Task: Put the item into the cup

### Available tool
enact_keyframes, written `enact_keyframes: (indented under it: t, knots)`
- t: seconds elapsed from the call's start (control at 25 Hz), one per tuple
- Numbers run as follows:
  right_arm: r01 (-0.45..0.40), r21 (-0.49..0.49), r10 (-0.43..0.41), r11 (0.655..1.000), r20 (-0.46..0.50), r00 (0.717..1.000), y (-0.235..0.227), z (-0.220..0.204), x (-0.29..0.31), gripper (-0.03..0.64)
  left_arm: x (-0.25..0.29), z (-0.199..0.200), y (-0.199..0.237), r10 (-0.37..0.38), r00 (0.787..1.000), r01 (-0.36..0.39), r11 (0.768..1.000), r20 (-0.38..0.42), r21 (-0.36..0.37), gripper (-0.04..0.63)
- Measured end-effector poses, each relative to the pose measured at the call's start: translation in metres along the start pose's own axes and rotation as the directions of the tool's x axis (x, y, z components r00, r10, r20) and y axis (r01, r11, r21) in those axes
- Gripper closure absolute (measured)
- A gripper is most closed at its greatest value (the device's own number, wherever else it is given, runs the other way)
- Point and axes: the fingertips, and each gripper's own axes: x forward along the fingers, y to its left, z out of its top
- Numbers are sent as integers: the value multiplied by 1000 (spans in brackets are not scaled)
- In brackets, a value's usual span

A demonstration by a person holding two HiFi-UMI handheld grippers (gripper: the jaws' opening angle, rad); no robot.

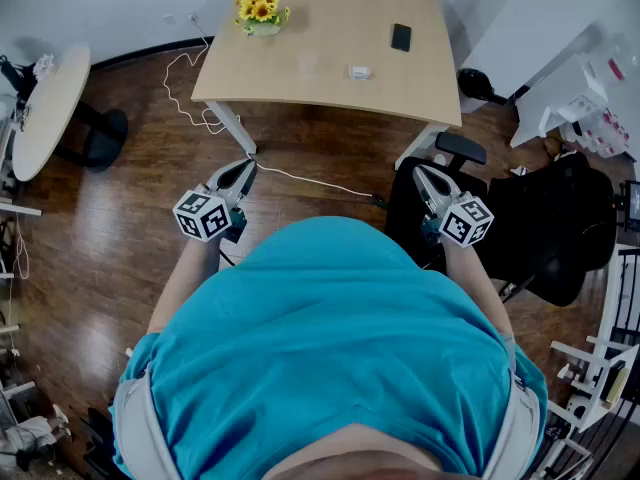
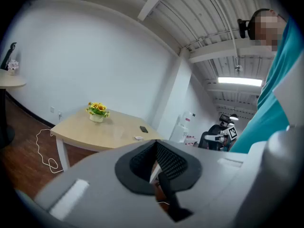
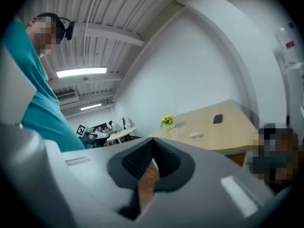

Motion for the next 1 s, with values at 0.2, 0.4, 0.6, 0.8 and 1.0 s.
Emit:
enact_keyframes:
  t: [0.2, 0.4, 0.6, 0.8, 1.0]
  knots:
    - [-1, 3, 1, 1000, 3, 1000, -6, 1, -5, 617, 6, 0, -5, 0, 1000, 0, 1000, -2, 4, 592]
    - [-3, 7, 3, 1000, 7, 1000, -15, 3, -14, 617, 14, -1, -16, 3, 1000, -3, 1000, -10, 8, 592]
    - [-23, -7, 23, 1000, -1, 1000, -27, 5, -25, 617, 27, -1, -31, 16, 1000, -16, 1000, -16, 18, 592]
    - [-61, -39, 61, 997, -7, 998, -42, 11, -38, 617, 46, 0, -52, 41, 999, -40, 998, -17, 38, 592]
    - [-93, -95, 90, 991, -29, 995, -56, 20, -39, 617, 67, 9, -71, 52, 998, -50, 997, -27, 65, 592]
